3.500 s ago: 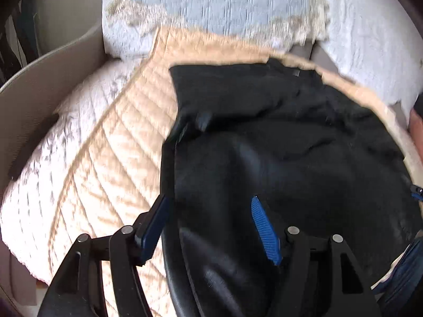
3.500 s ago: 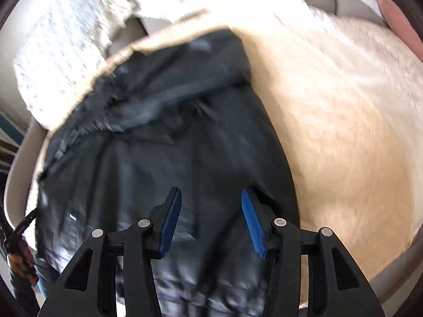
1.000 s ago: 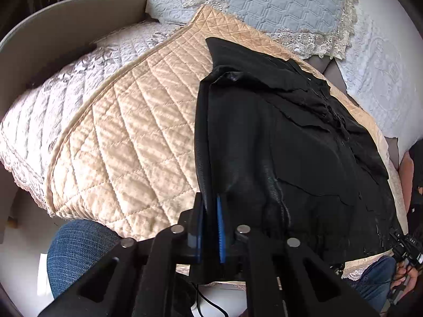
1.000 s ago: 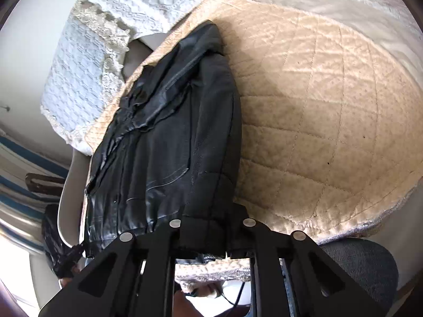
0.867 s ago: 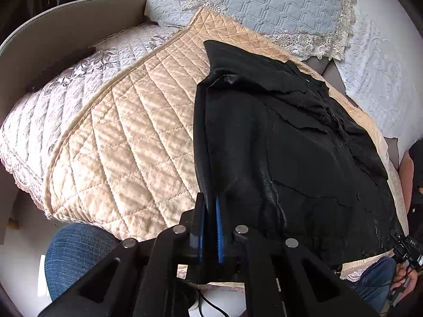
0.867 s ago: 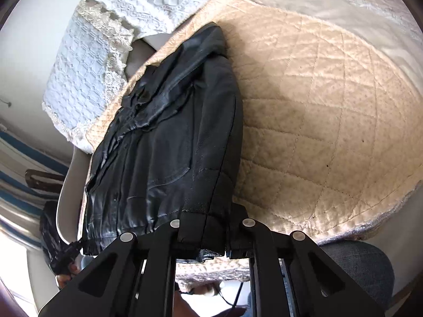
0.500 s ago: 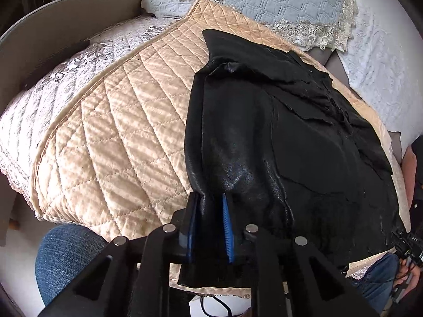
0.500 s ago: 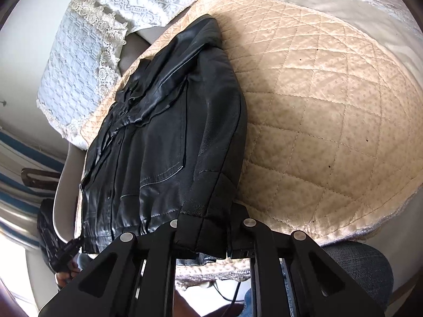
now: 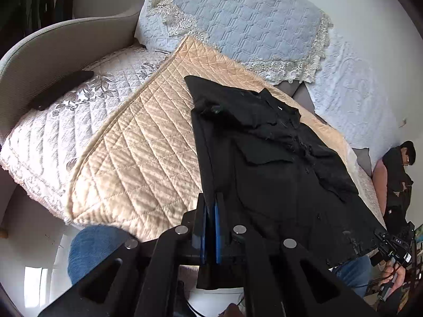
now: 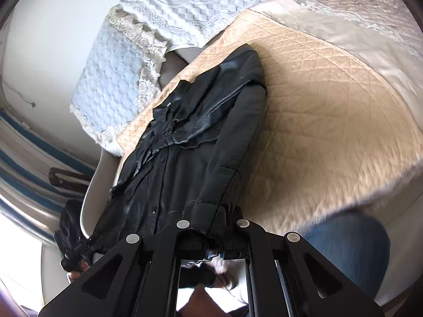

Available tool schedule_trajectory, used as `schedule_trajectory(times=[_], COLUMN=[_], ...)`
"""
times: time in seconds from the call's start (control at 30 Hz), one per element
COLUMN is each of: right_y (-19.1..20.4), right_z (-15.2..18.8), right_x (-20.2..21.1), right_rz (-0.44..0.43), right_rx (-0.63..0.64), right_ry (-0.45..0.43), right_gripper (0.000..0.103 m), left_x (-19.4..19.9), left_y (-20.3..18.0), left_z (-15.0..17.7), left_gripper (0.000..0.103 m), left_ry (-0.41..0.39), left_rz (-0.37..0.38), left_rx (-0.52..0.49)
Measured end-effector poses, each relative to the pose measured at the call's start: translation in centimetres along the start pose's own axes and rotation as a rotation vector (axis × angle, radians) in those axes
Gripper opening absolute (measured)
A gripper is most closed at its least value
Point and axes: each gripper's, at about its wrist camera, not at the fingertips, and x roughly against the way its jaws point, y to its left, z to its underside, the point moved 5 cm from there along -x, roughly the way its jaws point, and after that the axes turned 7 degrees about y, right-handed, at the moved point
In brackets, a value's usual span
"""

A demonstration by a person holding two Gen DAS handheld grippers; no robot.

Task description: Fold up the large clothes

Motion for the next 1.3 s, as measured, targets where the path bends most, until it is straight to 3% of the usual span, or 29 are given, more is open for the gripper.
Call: schedule_trajectory(times=[0.1, 0.23, 0.37, 0.53, 0.73, 0.8, 0.93, 1.0, 1.03, 1.07, 1.13, 1.2, 1.3], right_y=[0.2, 1.7, 4.7, 7.4, 7.1, 5.9, 0.5, -1.3, -1.5, -1.4, -0.4, 0.5, 0.8], right_z=[0.6, -2.2, -7.3, -14.7, -23.2, -25.3, -27.5, -27.1, -26.9, -26.6, -26.1, -26.0, -26.7], right_x=[0.5, 1.0, 1.0, -0.9, -8.0, -11.0, -17.3, -19.1, -19.2, -19.1, -18.2, -17.1, -14.6], right_rz=[-0.041, -0.116, -0.149, -0.131, -0.079, -0.028, 0.092, 0.139, 0.155, 0.167, 0.149, 0.123, 0.202], right_rx=[-0.018, -0.009, 0.079, 0.153, 0.092, 0.067, -0.071, -0.104, -0.092, -0.074, 0.000, 0.076, 0.201], right_ry=[-0.005, -0.050, -0.093, -0.117, -0.065, -0.040, 0.067, 0.123, 0.123, 0.117, 0.103, 0.088, 0.025], right_gripper=[0.006, 0.005, 0.006, 0.006, 0.006, 0.006, 0.012, 0.021, 0.023, 0.024, 0.038, 0.050, 0.051], left_x=[0.7, 1.0, 1.3, -0.4, -6.2, -9.6, -15.3, -17.2, -17.9, -18.6, -19.8, -21.0, -22.2], left_y=[0.8, 0.2, -1.9, -3.6, -2.5, -2.1, -1.3, -1.2, -1.2, -1.1, -0.9, -1.1, -1.6], left_z=[0.6, -1.6, -6.8, -14.0, -23.1, -25.4, -25.8, -24.4, -23.6, -22.8, -21.4, -20.6, -20.6], left_gripper=[0.005, 0.005, 0.004, 0.000, 0.000, 0.000, 0.000, 0.005, 0.016, 0.034, 0.050, 0.052, 0.057], left_ry=[0.009, -0.049, -0.130, -0.190, -0.225, -0.192, -0.079, -0.007, 0.024, 0.053, 0.098, 0.147, 0.166], left_rz=[0.051, 0.118, 0.163, 0.177, 0.122, 0.082, 0.010, 0.023, 0.014, -0.011, -0.037, -0.062, -0.102], left_rx=[0.061, 0.101, 0.071, 0.033, 0.097, 0.092, 0.083, 0.045, 0.026, 0.006, -0.035, -0.076, -0.121])
